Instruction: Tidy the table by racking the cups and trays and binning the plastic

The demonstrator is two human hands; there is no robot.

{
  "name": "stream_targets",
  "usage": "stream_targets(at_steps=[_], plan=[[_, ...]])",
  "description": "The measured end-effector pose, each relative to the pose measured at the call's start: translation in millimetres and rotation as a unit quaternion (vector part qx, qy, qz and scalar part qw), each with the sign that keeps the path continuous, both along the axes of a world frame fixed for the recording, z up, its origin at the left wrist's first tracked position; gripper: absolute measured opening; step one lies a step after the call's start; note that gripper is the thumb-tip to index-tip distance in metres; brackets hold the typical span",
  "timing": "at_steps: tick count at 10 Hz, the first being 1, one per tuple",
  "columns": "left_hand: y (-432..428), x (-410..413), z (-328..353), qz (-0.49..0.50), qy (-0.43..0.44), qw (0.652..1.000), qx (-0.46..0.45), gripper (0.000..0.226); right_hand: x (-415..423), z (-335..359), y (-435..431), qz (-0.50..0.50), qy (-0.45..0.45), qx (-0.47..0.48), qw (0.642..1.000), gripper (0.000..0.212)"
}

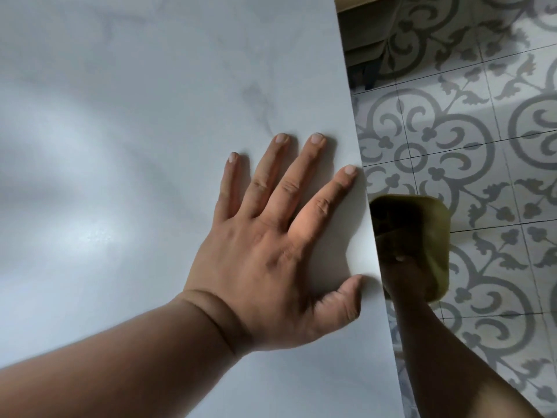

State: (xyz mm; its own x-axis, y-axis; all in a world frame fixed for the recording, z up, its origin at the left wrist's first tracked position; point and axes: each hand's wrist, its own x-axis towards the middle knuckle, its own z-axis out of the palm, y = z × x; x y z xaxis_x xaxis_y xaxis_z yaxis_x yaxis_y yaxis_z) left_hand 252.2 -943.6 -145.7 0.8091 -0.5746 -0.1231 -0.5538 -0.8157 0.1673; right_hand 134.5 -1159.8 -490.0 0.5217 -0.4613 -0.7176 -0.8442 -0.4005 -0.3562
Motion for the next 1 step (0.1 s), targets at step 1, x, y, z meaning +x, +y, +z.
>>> stream_targets(at_steps=[1], plan=[[-1.8, 0.3, 2.3, 0.005, 0.006, 1.0, 0.004, 0.101, -3.3, 17.1, -4.2, -0.034, 0.051, 0.047, 0.997, 0.027]])
